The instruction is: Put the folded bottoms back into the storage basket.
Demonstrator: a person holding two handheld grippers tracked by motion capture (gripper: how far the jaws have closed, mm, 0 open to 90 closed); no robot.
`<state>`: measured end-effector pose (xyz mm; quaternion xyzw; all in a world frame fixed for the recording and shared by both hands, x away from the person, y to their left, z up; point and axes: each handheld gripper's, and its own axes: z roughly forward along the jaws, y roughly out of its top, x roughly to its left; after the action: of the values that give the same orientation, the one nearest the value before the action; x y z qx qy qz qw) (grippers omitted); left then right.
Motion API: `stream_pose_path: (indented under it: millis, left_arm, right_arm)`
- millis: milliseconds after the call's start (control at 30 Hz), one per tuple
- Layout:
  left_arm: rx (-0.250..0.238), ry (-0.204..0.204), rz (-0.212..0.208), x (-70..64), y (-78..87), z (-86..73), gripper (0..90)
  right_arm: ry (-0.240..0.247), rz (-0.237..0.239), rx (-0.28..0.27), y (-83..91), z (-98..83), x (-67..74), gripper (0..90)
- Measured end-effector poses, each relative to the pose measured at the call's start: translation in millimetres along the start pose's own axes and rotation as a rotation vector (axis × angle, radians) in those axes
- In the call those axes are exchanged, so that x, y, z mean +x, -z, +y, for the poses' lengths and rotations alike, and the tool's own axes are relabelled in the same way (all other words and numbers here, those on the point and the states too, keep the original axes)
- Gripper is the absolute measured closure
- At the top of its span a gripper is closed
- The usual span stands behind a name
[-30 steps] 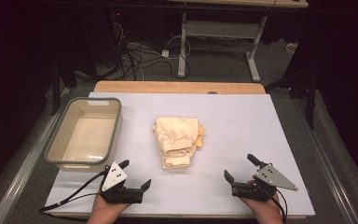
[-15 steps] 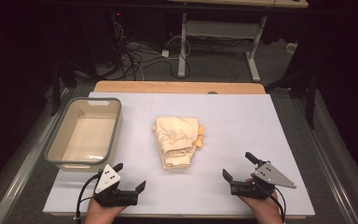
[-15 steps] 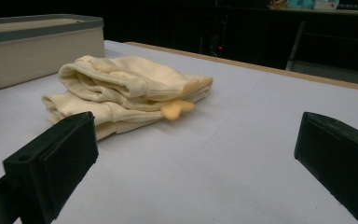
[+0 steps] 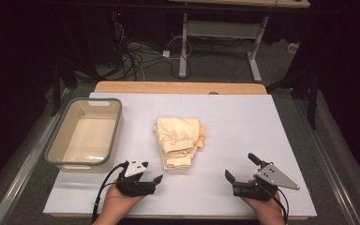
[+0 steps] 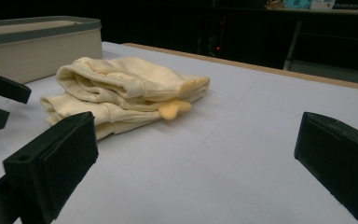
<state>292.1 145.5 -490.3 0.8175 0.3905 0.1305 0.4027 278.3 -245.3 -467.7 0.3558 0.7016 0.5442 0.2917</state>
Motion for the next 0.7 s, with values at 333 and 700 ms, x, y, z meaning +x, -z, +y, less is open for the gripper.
stream_pose_path:
  millis: [333, 700]
  left_arm:
    - [0.057, -0.007, 0.009, -0.1, -18.1, 14.1, 39.9]
    - [0.090, -0.005, 0.022, 0.8, -32.8, 26.3, 44.1]
  right_arm:
    - [0.003, -0.001, -0.001, 0.2, 0.0, -0.6, 0.4]
    - [0.005, 0.000, -0.004, 0.1, 0.4, -0.3, 0.4]
